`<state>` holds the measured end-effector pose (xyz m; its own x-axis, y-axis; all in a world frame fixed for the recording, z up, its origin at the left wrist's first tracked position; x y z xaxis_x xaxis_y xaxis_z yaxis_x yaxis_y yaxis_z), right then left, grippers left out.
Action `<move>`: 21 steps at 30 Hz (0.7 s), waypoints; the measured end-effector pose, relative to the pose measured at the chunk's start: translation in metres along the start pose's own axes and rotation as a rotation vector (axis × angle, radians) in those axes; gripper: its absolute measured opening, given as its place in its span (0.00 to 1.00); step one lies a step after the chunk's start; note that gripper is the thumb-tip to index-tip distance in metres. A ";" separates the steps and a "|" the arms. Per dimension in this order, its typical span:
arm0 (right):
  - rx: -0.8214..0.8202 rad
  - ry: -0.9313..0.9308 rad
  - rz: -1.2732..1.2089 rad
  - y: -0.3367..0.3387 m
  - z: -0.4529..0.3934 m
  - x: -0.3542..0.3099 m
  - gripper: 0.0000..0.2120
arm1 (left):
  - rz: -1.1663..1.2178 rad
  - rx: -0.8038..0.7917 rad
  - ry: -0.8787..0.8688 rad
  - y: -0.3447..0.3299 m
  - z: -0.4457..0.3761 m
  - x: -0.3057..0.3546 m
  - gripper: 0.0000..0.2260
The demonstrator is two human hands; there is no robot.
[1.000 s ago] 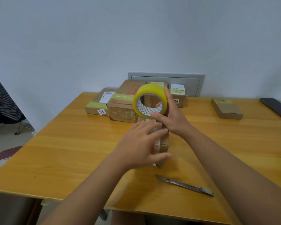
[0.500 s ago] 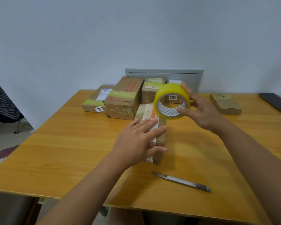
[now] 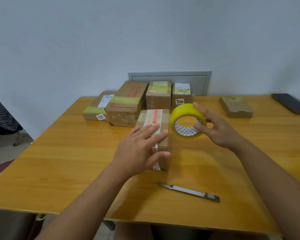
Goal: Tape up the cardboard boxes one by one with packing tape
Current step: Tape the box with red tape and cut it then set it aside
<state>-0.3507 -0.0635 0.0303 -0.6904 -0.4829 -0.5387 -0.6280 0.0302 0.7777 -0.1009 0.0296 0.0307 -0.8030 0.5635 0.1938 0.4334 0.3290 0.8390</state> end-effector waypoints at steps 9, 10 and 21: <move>0.061 -0.071 -0.148 -0.026 0.004 -0.001 0.32 | 0.041 0.105 -0.028 -0.003 0.002 -0.006 0.28; 0.075 -0.070 -0.154 -0.026 0.003 -0.003 0.32 | 0.052 0.122 -0.031 -0.004 0.003 -0.007 0.27; 0.301 -0.051 -0.265 -0.009 -0.042 -0.050 0.23 | 0.633 0.427 0.189 -0.008 0.013 -0.028 0.23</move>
<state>-0.2956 -0.0764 0.0638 -0.5028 -0.4643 -0.7291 -0.8584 0.1689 0.4844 -0.0765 0.0205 0.0119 -0.3905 0.6152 0.6849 0.9205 0.2725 0.2801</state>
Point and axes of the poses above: each hand's wrist, its own z-axis away from the middle knuckle, its own y-axis out of the back of the hand, x = y × z, the point moved 4 cm from there along -z, towards the middle knuckle, and after that the axes turned 14 degrees about z, right-handed, at the moved point
